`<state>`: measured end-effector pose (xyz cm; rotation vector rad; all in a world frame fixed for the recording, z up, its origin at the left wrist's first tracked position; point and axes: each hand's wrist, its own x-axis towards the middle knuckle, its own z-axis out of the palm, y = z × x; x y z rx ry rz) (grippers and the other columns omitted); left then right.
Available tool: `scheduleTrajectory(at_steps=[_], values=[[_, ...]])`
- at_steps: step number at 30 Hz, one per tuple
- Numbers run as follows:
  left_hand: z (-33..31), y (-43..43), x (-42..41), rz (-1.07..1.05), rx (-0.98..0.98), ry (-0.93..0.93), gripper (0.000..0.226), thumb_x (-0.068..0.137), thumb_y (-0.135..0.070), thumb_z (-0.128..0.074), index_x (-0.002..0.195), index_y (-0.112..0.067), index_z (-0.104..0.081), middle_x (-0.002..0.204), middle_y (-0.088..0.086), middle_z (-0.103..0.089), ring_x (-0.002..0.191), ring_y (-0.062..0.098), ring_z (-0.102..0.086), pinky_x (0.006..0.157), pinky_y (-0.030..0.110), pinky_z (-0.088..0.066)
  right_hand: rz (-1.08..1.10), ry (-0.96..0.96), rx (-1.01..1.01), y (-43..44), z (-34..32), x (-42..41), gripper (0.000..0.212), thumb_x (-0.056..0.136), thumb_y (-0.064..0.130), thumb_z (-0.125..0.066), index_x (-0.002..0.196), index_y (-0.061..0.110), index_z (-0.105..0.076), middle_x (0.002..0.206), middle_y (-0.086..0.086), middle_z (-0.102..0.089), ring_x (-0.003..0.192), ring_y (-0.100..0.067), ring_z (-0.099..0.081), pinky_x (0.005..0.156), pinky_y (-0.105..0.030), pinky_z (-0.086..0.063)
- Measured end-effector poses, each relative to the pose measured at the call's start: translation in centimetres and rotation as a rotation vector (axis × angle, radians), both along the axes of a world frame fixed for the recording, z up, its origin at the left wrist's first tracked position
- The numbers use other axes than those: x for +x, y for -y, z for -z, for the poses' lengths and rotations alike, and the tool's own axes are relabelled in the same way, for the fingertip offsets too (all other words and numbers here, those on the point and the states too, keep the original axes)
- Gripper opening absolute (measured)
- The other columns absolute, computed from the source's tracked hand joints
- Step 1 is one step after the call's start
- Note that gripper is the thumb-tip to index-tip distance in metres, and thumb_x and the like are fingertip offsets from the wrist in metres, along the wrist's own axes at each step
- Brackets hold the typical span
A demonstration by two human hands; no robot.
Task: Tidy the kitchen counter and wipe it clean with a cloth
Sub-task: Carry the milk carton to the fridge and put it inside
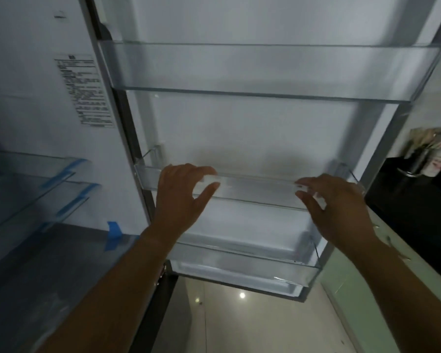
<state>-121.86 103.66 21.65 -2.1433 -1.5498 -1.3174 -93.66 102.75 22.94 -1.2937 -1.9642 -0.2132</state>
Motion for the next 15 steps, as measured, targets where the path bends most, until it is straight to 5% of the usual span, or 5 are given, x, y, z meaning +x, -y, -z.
scheduleTrajectory(at_steps=[4,8,10,15], values=[[-0.1,2.5,-0.1,-0.015,-0.114,-0.073,0.047,0.088,-0.051,-0.047,0.119,-0.018,-0.057,0.113,0.004,-0.062,0.111,0.024,-0.054,0.101,0.049,-0.037,-0.121,0.003,0.007,2.5,-0.3,-0.1,0.023,0.088,0.024,-0.058,0.106,0.012,-0.067,0.079,-0.005,-0.066,0.07,-0.015,-0.056,0.072,-0.033,-0.047],[0.0,6.1,1.7,-0.156,-0.267,-0.174,0.075,0.086,-0.062,-0.035,0.143,-0.014,-0.032,0.151,0.012,-0.031,0.141,0.028,-0.023,0.115,0.046,-0.018,-0.103,0.054,0.037,4.8,-1.1,1.6,0.02,0.087,0.02,-0.061,0.106,0.015,-0.067,0.083,-0.006,-0.068,0.075,-0.027,-0.064,0.076,-0.045,-0.051],[-0.4,7.3,3.5,-0.171,-0.323,-0.103,0.074,0.087,-0.059,-0.037,0.145,-0.014,-0.029,0.154,0.013,-0.023,0.143,0.029,-0.017,0.115,0.043,-0.013,-0.114,0.07,0.028,5.9,-0.9,1.9,0.023,0.085,0.015,-0.064,0.108,0.014,-0.066,0.086,-0.007,-0.067,0.078,-0.028,-0.063,0.079,-0.044,-0.049],[-1.2,8.6,6.7,-0.061,-0.278,-0.184,0.063,0.085,-0.058,-0.032,0.131,-0.019,-0.05,0.132,0.011,-0.053,0.13,0.03,-0.041,0.112,0.045,-0.026,-0.11,0.114,0.005,8.4,-0.6,0.9,0.033,0.084,0.011,-0.066,0.117,0.009,-0.062,0.094,-0.011,-0.066,0.087,-0.031,-0.063,0.085,-0.043,-0.044]])
